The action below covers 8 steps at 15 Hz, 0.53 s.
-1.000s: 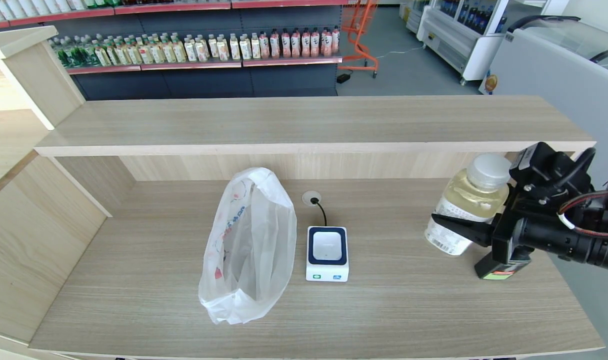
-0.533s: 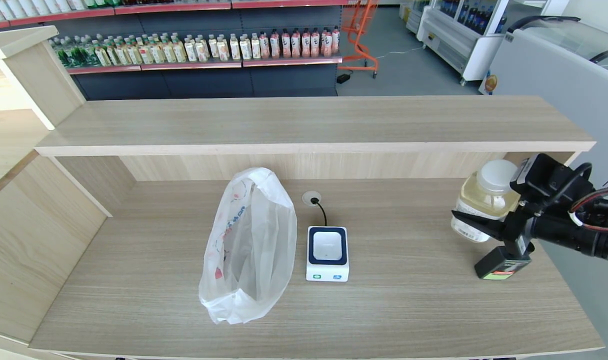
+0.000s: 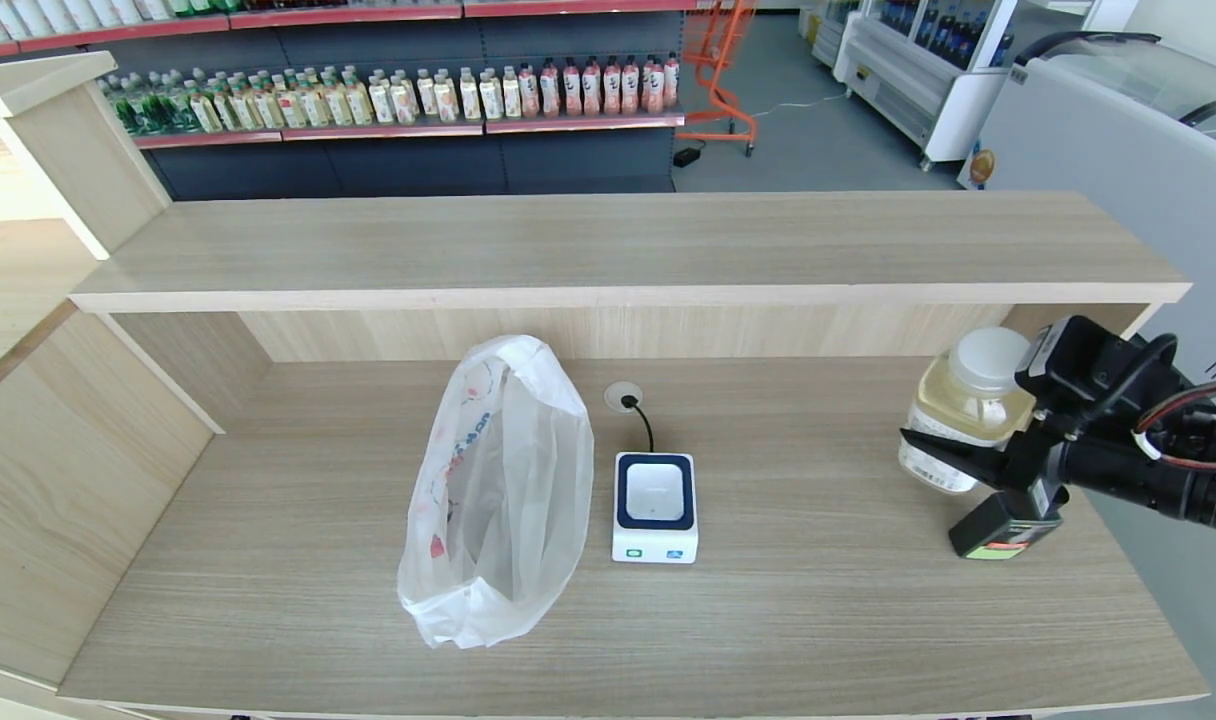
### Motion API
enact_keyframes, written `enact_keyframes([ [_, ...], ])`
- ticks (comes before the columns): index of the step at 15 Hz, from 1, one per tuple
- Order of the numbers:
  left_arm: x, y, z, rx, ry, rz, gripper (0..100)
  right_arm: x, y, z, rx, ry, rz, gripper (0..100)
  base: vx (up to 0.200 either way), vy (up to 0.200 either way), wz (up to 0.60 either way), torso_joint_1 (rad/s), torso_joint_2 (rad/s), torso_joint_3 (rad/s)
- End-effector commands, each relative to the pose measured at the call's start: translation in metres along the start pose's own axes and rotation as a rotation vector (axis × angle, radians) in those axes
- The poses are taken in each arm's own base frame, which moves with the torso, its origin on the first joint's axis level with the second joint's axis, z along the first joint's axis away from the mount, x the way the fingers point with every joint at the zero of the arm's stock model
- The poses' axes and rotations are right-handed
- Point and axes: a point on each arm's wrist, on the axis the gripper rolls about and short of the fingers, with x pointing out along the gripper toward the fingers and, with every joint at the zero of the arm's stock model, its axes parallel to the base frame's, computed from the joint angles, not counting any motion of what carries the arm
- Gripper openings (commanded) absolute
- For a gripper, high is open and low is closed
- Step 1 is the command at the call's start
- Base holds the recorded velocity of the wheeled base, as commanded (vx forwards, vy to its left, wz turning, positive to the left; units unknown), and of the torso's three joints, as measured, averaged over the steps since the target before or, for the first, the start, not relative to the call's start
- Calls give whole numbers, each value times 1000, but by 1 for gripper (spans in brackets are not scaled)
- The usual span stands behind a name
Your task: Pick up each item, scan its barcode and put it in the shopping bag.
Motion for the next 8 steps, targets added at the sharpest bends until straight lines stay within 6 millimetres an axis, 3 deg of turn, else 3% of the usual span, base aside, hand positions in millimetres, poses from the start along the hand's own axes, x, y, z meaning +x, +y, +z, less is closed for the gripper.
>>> enact_keyframes([
  [1, 0, 0, 0, 0, 1, 0, 100, 0, 0, 1, -2, -4, -1, 0, 0, 0, 0, 0, 0, 0],
  [6, 0, 0, 0, 2, 0, 0, 100, -2, -1, 3, -2, -10, -5, 0, -200, 40, 0, 4, 2, 1],
  [8, 0, 0, 0, 0, 0, 0, 100, -3, 0, 2, 2, -8, -3, 0, 0, 0, 0, 0, 0, 0],
])
